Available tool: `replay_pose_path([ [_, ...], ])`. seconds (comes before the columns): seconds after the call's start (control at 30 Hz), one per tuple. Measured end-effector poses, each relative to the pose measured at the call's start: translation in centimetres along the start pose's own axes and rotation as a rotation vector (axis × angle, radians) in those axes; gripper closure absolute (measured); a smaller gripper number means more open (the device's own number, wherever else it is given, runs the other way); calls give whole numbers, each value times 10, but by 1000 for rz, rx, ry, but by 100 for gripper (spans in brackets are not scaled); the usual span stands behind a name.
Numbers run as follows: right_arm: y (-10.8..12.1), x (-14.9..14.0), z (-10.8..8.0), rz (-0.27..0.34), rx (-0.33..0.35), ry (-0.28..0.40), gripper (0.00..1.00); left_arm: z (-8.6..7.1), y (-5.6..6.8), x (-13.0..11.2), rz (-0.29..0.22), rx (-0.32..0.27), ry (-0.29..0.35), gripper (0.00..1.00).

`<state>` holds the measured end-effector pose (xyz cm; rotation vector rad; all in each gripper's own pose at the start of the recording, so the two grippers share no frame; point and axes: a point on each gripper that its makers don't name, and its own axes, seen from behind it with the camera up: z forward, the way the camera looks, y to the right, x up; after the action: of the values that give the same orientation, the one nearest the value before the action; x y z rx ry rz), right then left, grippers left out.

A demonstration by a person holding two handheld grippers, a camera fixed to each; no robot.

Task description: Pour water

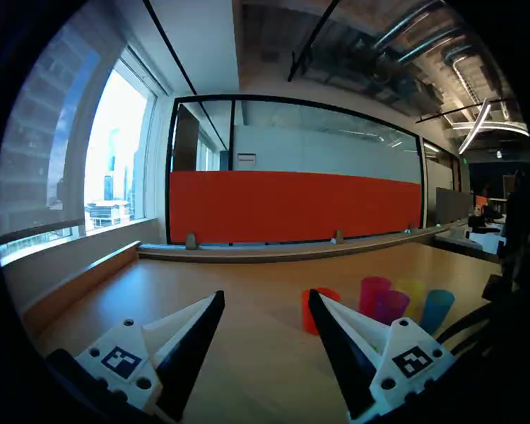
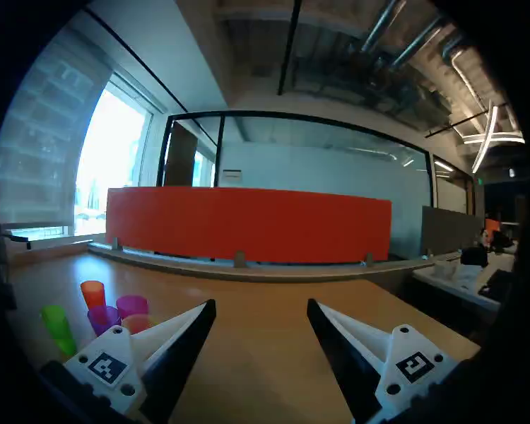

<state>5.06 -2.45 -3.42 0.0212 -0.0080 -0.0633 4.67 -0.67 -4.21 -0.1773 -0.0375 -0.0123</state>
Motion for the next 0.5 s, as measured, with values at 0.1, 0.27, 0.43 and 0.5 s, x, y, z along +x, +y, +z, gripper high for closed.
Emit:
replay_pose_path([
  [0.1, 0, -2, 0, -1, -4, -9, 0, 2, -3, -1, 21, 17, 0, 12],
  [0.27, 1, -4, -1, -7, -8, -26, 0, 5, -5, -3, 54, 48, 2, 13],
  [0.43, 2, -2, -1, -7, -16, -36, 0, 8, -6, -2, 34, 68, 15, 12],
  [0.5, 1, -1, -2, -5, -18, -36, 0, 9, -8, -2, 21, 81, 22, 12],
])
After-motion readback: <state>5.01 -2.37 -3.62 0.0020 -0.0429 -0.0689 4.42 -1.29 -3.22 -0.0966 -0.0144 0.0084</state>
